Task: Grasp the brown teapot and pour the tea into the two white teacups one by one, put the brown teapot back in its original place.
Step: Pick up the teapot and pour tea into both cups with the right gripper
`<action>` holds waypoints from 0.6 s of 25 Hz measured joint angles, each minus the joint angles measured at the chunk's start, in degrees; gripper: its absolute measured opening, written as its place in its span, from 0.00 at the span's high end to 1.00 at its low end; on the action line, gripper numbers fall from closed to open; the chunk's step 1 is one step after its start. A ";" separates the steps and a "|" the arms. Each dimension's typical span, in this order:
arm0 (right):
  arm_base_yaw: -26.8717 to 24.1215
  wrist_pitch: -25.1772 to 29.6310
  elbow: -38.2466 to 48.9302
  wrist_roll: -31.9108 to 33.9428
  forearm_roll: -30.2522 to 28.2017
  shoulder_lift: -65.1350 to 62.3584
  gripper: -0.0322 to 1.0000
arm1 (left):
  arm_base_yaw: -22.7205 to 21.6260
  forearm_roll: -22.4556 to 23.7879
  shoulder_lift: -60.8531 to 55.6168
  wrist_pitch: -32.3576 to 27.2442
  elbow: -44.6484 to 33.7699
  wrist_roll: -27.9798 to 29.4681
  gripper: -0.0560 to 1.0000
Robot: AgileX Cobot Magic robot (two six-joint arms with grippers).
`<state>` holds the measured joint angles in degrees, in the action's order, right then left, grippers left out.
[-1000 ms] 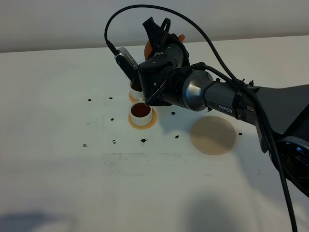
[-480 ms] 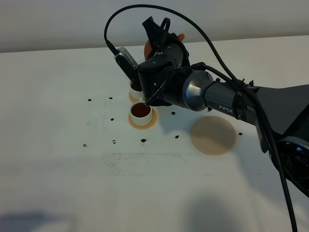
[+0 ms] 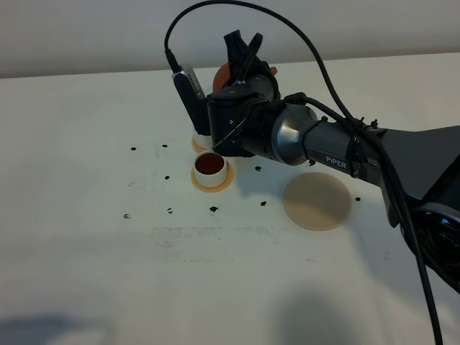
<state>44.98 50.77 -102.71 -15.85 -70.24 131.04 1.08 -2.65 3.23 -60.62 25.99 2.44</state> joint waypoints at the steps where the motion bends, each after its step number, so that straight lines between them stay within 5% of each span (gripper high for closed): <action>1: 0.00 0.00 0.00 0.70 0.53 0.00 0.88 | 0.00 0.00 0.00 0.00 0.00 0.00 0.75; 7: 0.00 0.49 0.00 3.00 6.86 0.00 0.88 | 0.00 0.00 0.00 0.00 0.00 0.00 0.75; 15: -1.98 1.77 -2.18 8.11 25.27 -1.70 0.88 | 0.00 0.00 0.00 0.00 0.00 0.00 0.75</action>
<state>43.00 52.53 -104.89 -7.73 -44.96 129.34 1.08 -2.65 3.23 -60.62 25.99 2.44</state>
